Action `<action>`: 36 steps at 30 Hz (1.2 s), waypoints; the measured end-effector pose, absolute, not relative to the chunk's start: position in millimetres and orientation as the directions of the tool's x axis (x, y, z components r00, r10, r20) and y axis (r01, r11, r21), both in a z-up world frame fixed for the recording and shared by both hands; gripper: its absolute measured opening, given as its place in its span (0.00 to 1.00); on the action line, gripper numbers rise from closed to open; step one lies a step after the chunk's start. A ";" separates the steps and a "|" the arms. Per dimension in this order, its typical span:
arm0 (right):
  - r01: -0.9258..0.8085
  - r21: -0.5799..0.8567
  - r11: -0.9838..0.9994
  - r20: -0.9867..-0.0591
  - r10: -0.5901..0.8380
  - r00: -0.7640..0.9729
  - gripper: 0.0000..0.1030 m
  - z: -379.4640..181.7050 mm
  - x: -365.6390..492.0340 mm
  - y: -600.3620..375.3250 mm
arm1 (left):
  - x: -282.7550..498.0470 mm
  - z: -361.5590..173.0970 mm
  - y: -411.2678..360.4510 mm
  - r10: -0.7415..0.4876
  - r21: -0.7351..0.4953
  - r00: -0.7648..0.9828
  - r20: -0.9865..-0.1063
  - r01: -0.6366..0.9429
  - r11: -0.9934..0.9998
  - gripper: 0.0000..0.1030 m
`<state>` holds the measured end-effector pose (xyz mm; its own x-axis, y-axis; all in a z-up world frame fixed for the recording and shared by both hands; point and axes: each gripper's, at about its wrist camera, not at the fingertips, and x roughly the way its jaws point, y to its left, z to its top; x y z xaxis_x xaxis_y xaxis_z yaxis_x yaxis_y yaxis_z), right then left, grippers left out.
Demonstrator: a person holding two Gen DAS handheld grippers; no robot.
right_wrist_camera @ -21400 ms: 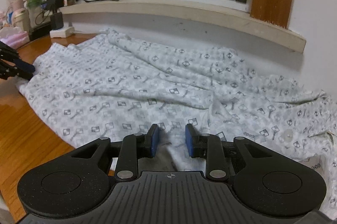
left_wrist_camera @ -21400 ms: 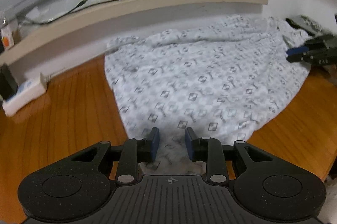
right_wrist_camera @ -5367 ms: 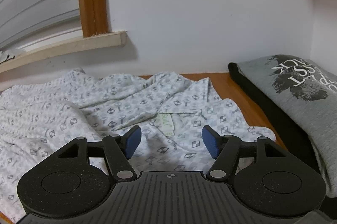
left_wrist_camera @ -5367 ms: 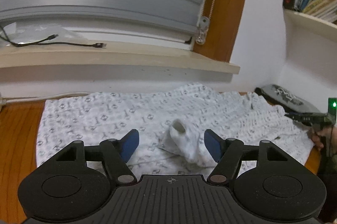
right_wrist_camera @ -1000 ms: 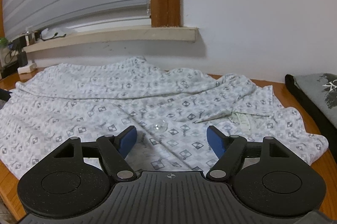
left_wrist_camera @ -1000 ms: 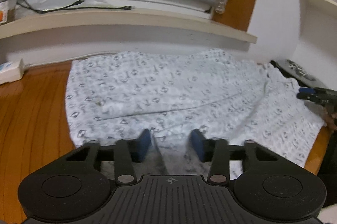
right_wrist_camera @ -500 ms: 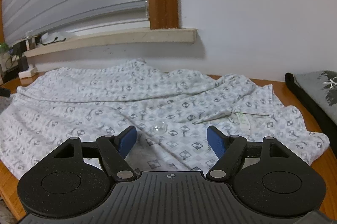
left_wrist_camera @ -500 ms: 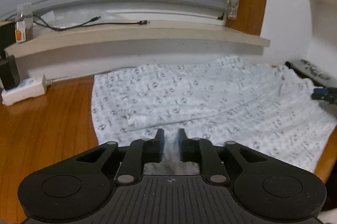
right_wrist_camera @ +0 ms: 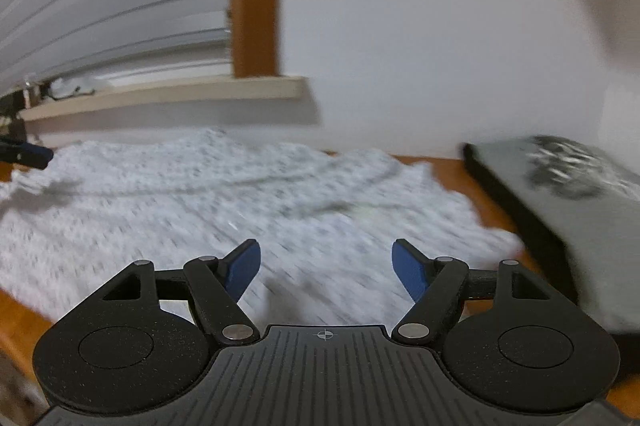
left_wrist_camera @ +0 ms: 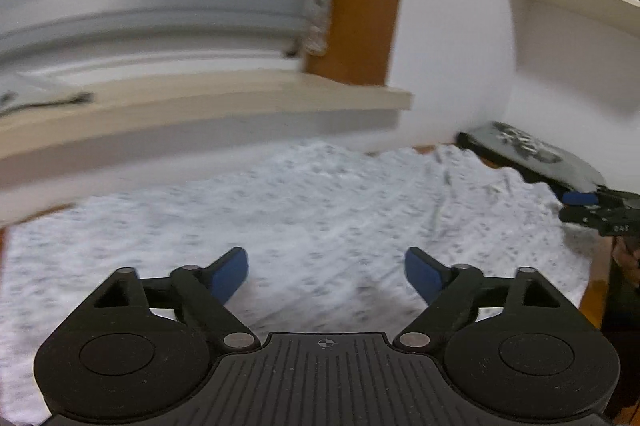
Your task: Fold clothes
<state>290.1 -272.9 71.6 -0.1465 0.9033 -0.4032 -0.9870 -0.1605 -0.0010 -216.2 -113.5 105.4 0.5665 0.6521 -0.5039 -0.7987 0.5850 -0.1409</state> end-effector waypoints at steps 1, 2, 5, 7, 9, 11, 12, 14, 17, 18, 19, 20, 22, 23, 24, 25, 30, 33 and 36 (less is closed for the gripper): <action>-0.989 -0.012 -0.147 -0.412 0.902 -0.129 0.69 71.5 298.4 -281.2 | -210.0 101.4 -111.7 0.638 -0.151 0.582 -0.504 -0.787 0.598 0.97; -0.991 -0.019 -0.136 -0.423 0.899 -0.115 0.68 70.9 305.4 -288.5 | -204.7 96.9 -111.0 0.623 -0.157 0.594 -0.509 -0.776 0.611 0.97; -0.993 -0.017 -0.113 -0.454 0.886 -0.093 0.59 66.4 322.7 -307.9 | -192.7 83.3 -109.4 0.591 -0.159 0.604 -0.535 -0.758 0.632 0.97; -0.994 -0.011 -0.110 -0.468 0.879 -0.092 0.56 63.7 328.5 -317.8 | -190.9 76.2 -105.9 0.576 -0.162 0.591 -0.565 -0.764 0.625 0.97; -0.993 -0.018 -0.117 -0.475 0.875 -0.094 0.56 62.2 328.4 -325.3 | -191.0 71.0 -101.9 0.560 -0.175 0.584 -0.588 -0.768 0.617 0.97; -0.991 -0.034 -0.131 -0.478 0.873 -0.099 0.56 62.7 322.6 -329.8 | -193.2 68.9 -97.8 0.544 -0.204 0.594 -0.593 -0.764 0.612 1.00; -0.989 -0.043 -0.143 -0.475 0.874 -0.106 0.56 63.8 318.3 -332.2 | -194.4 68.1 -96.3 0.536 -0.217 0.602 -0.592 -0.760 0.612 1.00; -0.982 -0.061 -0.176 -0.469 0.874 -0.127 0.56 66.6 308.5 -336.1 | -195.6 67.3 -95.5 0.534 -0.225 0.606 -0.590 -0.758 0.612 1.00; -0.966 -0.111 -0.235 -0.477 0.865 -0.155 0.56 68.0 292.8 -337.7 | -196.6 67.7 -97.4 0.543 -0.205 0.595 -0.593 -0.763 0.612 0.99; -0.961 -0.130 -0.244 -0.481 0.863 -0.154 0.56 67.6 288.8 -336.6 | -195.3 68.2 -98.4 0.549 -0.191 0.587 -0.595 -0.767 0.612 0.99; -0.956 -0.153 -0.250 -0.489 0.860 -0.146 0.56 66.4 285.1 -334.9 | -192.3 68.9 -99.9 0.557 -0.175 0.578 -0.597 -0.771 0.612 0.97; -0.953 -0.172 -0.250 -0.496 0.858 -0.136 0.56 64.6 283.1 -333.7 | -187.8 70.3 -101.8 0.564 -0.157 0.575 -0.593 -0.769 0.619 0.94; -0.945 -0.207 -0.252 -0.511 0.852 -0.115 0.56 59.9 280.9 -329.9 | -176.5 73.9 -104.6 0.566 -0.127 0.582 -0.583 -0.754 0.645 0.84; -0.942 -0.217 -0.257 -0.515 0.850 -0.113 0.56 58.8 280.4 -329.4 | -169.4 77.0 -105.5 0.557 -0.122 0.596 -0.578 -0.738 0.664 0.71; -0.939 -0.225 -0.259 -0.512 0.852 -0.112 0.56 58.8 280.3 -329.7 | -160.4 81.1 -105.5 0.549 -0.115 0.605 -0.577 -0.725 0.679 0.69; -0.937 -0.232 -0.261 -0.509 0.854 -0.112 0.56 58.9 280.1 -330.1 | -149.7 85.0 -104.5 0.540 -0.106 0.615 -0.575 -0.710 0.696 0.68; -0.919 -0.277 -0.281 -0.493 0.862 -0.115 0.55 58.6 275.7 -332.5 | -94.0 92.1 -88.8 0.459 -0.110 0.668 -0.586 -0.626 0.772 0.69; -0.917 -0.276 -0.288 -0.481 0.867 -0.127 0.42 55.9 276.9 -331.4 | -67.0 81.5 -74.4 0.322 -0.195 0.708 -0.629 -0.544 0.816 0.63; -0.912 -0.288 -0.293 -0.461 0.877 -0.136 0.31 53.7 278.6 -330.3 | -55.2 76.7 -72.1 0.338 -0.166 0.687 -0.643 -0.555 0.815 0.32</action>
<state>278.6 -330.3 53.7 -0.1357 0.8767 -0.4615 -0.9117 -0.2928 -0.2881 -55.2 -72.1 76.7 0.6873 0.3379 -0.6430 -0.5555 0.8149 -0.1656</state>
